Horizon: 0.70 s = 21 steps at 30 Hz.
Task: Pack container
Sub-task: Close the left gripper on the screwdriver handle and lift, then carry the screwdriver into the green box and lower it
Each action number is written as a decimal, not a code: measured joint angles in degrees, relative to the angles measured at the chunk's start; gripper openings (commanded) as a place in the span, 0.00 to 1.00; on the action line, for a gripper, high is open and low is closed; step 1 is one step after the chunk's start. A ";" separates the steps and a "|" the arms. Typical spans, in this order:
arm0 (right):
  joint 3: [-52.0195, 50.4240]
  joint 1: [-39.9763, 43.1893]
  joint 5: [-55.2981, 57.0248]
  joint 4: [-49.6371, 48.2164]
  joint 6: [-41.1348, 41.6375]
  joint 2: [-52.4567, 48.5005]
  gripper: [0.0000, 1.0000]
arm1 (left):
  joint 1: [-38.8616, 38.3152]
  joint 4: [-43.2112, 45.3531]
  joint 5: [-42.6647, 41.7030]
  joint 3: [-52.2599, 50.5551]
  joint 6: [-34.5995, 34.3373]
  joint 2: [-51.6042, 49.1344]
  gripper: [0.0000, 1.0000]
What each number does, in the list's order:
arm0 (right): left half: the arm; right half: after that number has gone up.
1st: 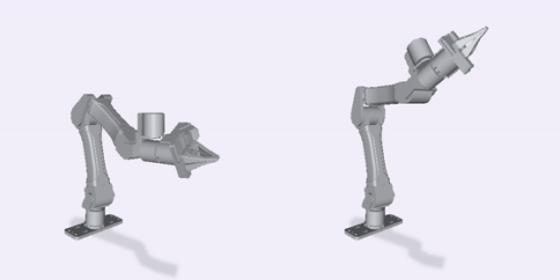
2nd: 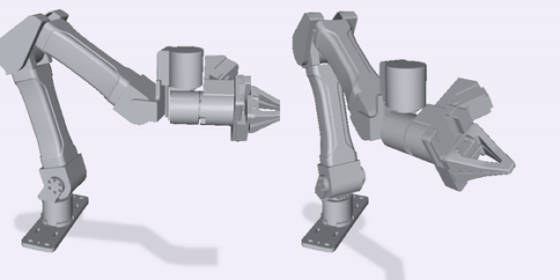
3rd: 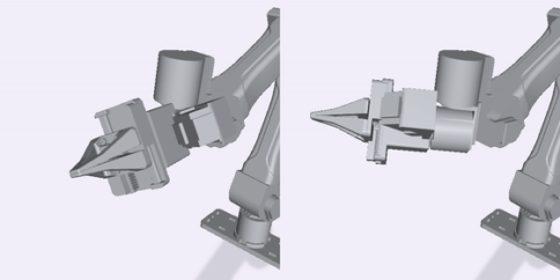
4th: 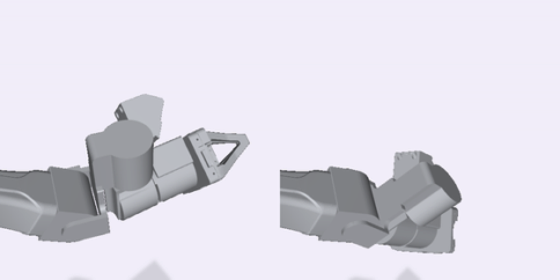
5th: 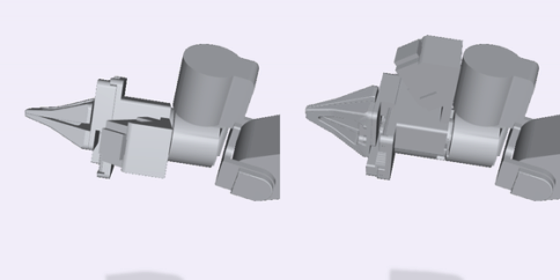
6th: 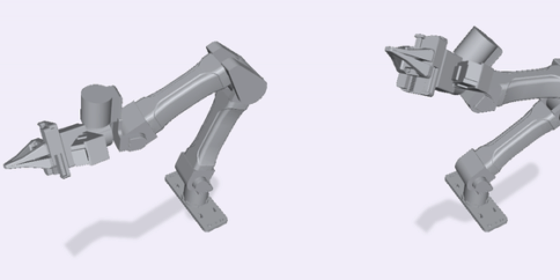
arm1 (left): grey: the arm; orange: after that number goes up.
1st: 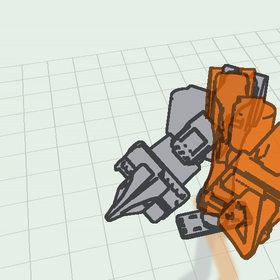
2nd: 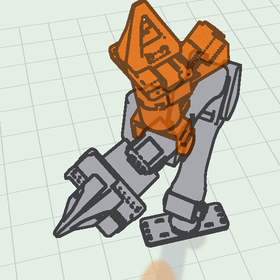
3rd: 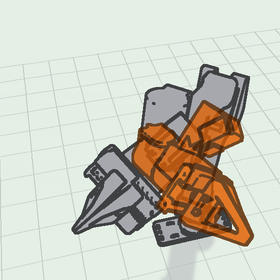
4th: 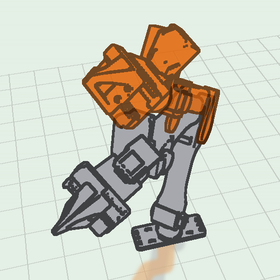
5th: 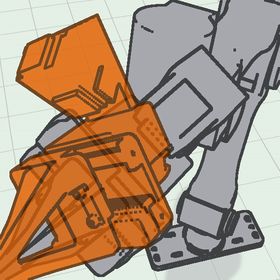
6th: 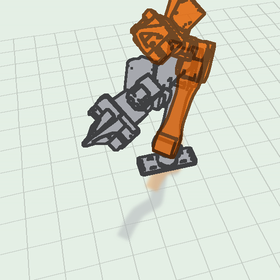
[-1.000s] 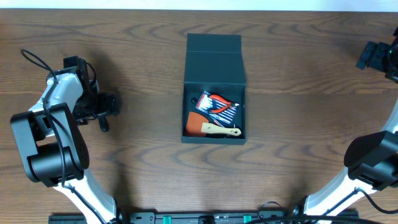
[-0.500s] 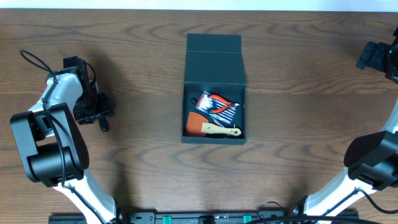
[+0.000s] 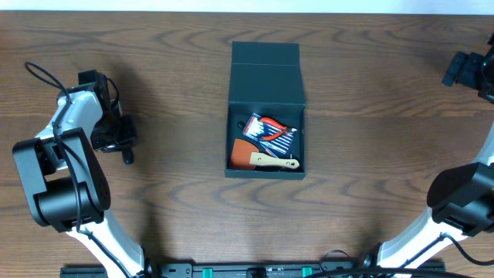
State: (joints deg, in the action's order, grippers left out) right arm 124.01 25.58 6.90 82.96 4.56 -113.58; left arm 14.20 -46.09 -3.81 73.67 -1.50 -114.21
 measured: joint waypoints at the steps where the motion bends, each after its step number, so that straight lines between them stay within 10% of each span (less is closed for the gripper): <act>1: 0.00 0.00 0.00 0.00 0.00 0.00 0.99 | 0.00 0.00 0.02 0.00 0.00 0.00 0.19; 21: 0.00 0.00 -0.04 0.07 0.00 0.00 0.99 | -3.91 -9.07 -2.82 1.49 -0.37 3.06 0.06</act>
State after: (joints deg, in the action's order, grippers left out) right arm 124.01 25.58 6.85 83.02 4.56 -113.58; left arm 10.28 -55.16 -6.63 75.16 -1.87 -111.15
